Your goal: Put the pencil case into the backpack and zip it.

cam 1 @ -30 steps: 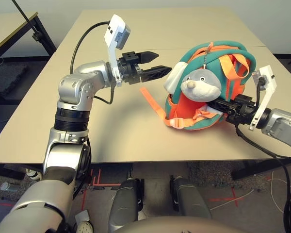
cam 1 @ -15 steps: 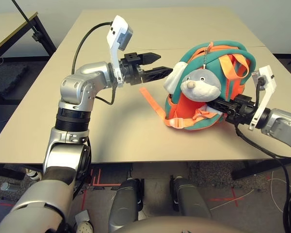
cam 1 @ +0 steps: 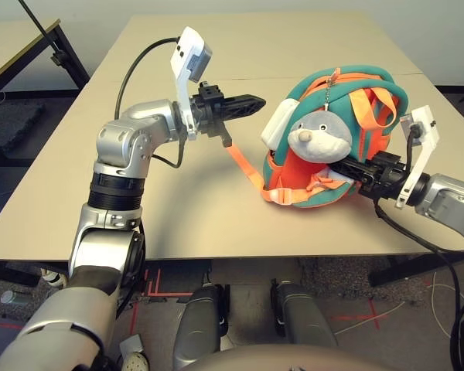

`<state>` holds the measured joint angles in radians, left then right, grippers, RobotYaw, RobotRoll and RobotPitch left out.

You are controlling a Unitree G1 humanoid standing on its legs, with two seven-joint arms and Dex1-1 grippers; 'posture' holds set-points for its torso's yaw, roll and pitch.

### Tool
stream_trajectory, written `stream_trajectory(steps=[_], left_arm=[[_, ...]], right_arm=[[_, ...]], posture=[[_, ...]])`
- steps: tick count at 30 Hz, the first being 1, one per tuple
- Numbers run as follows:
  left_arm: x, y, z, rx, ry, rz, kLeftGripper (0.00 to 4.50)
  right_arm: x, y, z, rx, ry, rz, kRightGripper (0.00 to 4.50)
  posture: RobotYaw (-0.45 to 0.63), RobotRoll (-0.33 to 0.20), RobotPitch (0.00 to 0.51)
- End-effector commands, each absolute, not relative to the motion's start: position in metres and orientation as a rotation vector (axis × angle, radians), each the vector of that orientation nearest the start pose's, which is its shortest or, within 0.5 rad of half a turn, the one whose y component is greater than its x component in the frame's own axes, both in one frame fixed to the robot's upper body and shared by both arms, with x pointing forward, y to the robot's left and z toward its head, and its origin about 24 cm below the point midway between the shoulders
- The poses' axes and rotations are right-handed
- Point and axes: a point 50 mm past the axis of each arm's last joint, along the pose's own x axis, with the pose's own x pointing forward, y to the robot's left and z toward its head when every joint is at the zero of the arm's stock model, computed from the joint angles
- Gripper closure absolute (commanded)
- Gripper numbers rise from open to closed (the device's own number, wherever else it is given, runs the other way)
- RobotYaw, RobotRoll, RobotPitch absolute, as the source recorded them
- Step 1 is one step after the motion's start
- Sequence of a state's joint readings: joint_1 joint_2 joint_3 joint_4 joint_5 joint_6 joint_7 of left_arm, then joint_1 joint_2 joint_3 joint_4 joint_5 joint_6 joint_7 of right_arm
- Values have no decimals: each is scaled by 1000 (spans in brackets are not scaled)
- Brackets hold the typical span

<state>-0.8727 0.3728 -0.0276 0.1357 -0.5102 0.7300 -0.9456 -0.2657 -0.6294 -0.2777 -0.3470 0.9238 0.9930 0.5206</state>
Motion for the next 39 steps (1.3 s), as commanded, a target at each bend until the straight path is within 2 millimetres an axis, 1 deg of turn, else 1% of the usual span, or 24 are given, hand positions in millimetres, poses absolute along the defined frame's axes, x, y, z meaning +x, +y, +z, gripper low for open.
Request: stream_trajectory(steps=[1, 6, 8, 11, 13, 15, 17, 19, 22, 26, 27, 29, 30, 33, 34, 35, 38, 39], left_arm=[[335, 94, 211, -52, 84, -1266, 4500], [340, 68, 194, -78, 132, -1301, 4500], [346, 57, 182, -54, 172, -1285, 4500], [352, 46, 171, -42, 198, -1268, 4500], [354, 40, 166, -35, 200, -1267, 4500], [354, 38, 167, -31, 186, -1272, 4500], [352, 40, 174, -50, 150, -1289, 4500], [351, 47, 181, -65, 120, -1303, 4500], [349, 63, 192, -65, 87, -1295, 4500], [348, 91, 211, -39, 47, -1248, 4500], [347, 100, 217, -24, 40, -1234, 4322], [344, 112, 226, -6, 26, -1219, 3886], [343, 114, 229, -4, 20, -1217, 3490], [332, 127, 242, 15, 4, -1256, 2357], [329, 129, 245, 22, 3, -1266, 1913], [327, 130, 246, 26, 3, -1271, 1622], [316, 130, 251, 59, 13, -1329, 332], [311, 128, 252, 66, 16, -1351, 3]], right_arm=[[254, -205, 158, 236, 299, 775, 4261], [255, -204, 158, 236, 297, 776, 4261], [255, -204, 158, 236, 295, 777, 4261], [255, -204, 158, 236, 294, 778, 4261], [255, -203, 158, 236, 293, 778, 4261], [254, -203, 159, 236, 291, 777, 4261], [254, -203, 159, 237, 289, 774, 4261], [252, -204, 159, 237, 289, 771, 4261], [251, -204, 158, 239, 291, 768, 4261], [252, -203, 157, 241, 291, 768, 4262], [252, -202, 157, 243, 291, 770, 4262], [253, -201, 157, 244, 292, 773, 4262], [253, -201, 156, 245, 292, 773, 4262], [255, -200, 156, 244, 294, 778, 4262], [255, -200, 156, 243, 295, 779, 4262], [255, -200, 156, 243, 295, 779, 4262], [257, -200, 156, 242, 298, 782, 4262], [257, -200, 156, 242, 299, 783, 4262]], posture=[[-195, 0, 107], [-196, 0, 106], [-196, 0, 106], [-199, 0, 106], [-199, 0, 106], [-214, 0, 103], [-214, 0, 103], [-219, 0, 102], [-221, 0, 102], [-221, 0, 101], [-213, 0, 101], [-205, 0, 102], [-205, 0, 102], [-196, 0, 101], [-196, 0, 101], [-193, 0, 100], [-187, 0, 99], [-187, 0, 99]])
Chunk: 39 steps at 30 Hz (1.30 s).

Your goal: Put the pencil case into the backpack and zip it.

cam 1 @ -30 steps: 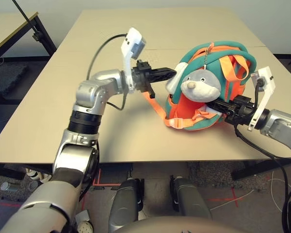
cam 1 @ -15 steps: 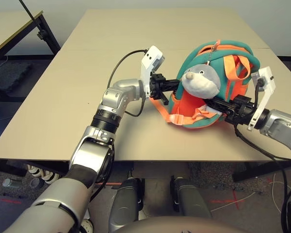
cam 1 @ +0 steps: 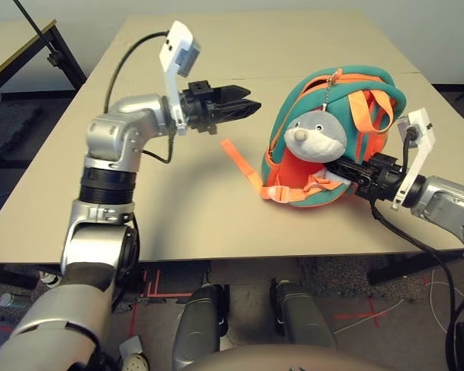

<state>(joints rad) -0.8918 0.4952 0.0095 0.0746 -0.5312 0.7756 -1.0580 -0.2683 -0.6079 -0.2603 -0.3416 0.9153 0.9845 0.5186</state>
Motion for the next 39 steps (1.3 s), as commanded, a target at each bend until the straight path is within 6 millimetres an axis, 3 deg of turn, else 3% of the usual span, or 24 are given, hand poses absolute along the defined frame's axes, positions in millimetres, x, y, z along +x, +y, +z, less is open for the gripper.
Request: stream_trajectory(steps=[1, 5, 19, 32, 35, 37, 39], left_arm=[[308, 125, 253, 73, 17, -1370, 0], [301, 113, 253, 70, 29, -1430, 0], [305, 66, 232, 100, 28, -1519, 0], [311, 48, 217, 116, 53, -1529, 0], [311, 49, 214, 115, 68, -1521, 586], [310, 49, 213, 115, 72, -1520, 1402], [310, 49, 213, 113, 74, -1520, 1632]], right_arm=[[257, -200, 156, 241, 300, 783, 4262], [258, -200, 155, 241, 302, 785, 4262], [257, -201, 154, 244, 301, 775, 4263], [257, -201, 151, 248, 301, 770, 4264], [256, -201, 150, 249, 302, 768, 4264], [256, -201, 150, 250, 304, 768, 4264], [256, -201, 149, 251, 304, 768, 4264]], posture=[[-186, 0, 96], [-185, 0, 92], [-201, 0, 84], [-212, 0, 89], [-211, 0, 90], [-209, 0, 91], [-208, 0, 92]])
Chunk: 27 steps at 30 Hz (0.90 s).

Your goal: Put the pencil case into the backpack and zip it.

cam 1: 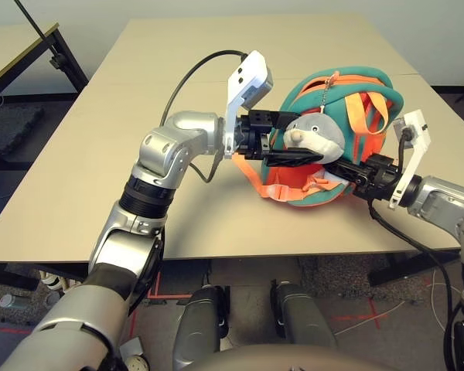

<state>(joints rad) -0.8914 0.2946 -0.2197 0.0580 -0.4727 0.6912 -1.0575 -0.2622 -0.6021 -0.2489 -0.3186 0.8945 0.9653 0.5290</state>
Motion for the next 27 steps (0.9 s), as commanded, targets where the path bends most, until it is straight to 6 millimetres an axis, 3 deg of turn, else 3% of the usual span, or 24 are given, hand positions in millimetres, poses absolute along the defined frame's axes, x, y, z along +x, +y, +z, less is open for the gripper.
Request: stream_trajectory(steps=[1, 15, 17, 20, 24, 27], left_arm=[[310, 49, 213, 111, 75, -1520, 1632], [309, 52, 214, 112, 86, -1516, 1632], [310, 52, 213, 114, 87, -1504, 2038], [308, 51, 213, 115, 90, -1518, 1705], [306, 51, 214, 114, 84, -1530, 181], [305, 50, 214, 112, 87, -1541, 0]], right_arm=[[256, -201, 149, 252, 305, 769, 4264], [257, -198, 147, 260, 307, 770, 4264], [257, -198, 147, 260, 306, 770, 4264], [258, -198, 147, 260, 305, 769, 4264], [258, -198, 147, 260, 305, 766, 4264], [258, -198, 147, 258, 305, 764, 4264]], posture=[[-208, 0, 92], [-205, 0, 99], [-206, 0, 99], [-208, 0, 98], [-208, 0, 98], [-208, 0, 98]])
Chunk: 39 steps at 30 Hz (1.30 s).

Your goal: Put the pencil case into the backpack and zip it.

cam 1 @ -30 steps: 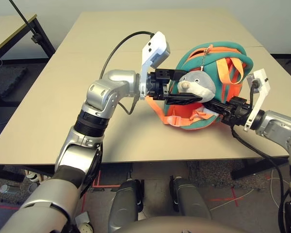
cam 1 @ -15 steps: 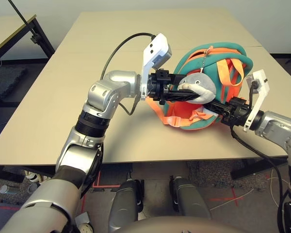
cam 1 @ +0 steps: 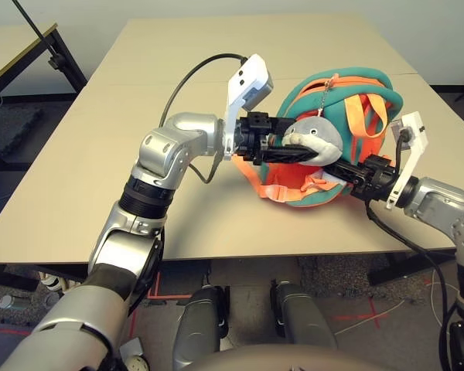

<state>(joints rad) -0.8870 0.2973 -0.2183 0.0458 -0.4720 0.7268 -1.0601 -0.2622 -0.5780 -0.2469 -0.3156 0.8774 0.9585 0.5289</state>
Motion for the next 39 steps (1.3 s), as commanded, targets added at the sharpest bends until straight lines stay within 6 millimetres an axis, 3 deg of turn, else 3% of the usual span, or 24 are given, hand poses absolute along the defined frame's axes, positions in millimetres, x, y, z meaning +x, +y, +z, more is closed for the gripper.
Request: stream_trajectory(steps=[1, 3, 6, 13, 16, 21, 28, 33, 39], left_arm=[[304, 50, 214, 110, 89, -1543, 0], [304, 49, 213, 108, 93, -1544, 0], [305, 49, 211, 98, 107, -1536, 619], [305, 50, 208, 90, 126, -1533, 3277], [304, 50, 209, 91, 127, -1535, 4144], [303, 52, 218, 94, 102, -1540, 4251], [305, 69, 250, 66, 5, -1508, 4251], [310, 100, 274, 66, -55, -1402, 4252], [322, 139, 277, 96, -33, -1236, 4263]], right_arm=[[258, -198, 146, 258, 305, 764, 4264], [258, -199, 147, 257, 305, 764, 4264], [258, -199, 147, 256, 305, 763, 4264], [260, -198, 147, 255, 305, 765, 4264], [260, -197, 147, 256, 305, 766, 4264], [261, -197, 146, 255, 306, 766, 4264], [261, -196, 146, 255, 307, 764, 4264], [262, -197, 145, 255, 308, 763, 4264], [263, -196, 144, 256, 310, 765, 4264]], posture=[[-208, 0, 98], [-207, 0, 99], [-206, 0, 99], [-203, 0, 98], [-202, 0, 97], [-202, 0, 97], [-200, 0, 93], [-200, 0, 93], [-200, 0, 93]])
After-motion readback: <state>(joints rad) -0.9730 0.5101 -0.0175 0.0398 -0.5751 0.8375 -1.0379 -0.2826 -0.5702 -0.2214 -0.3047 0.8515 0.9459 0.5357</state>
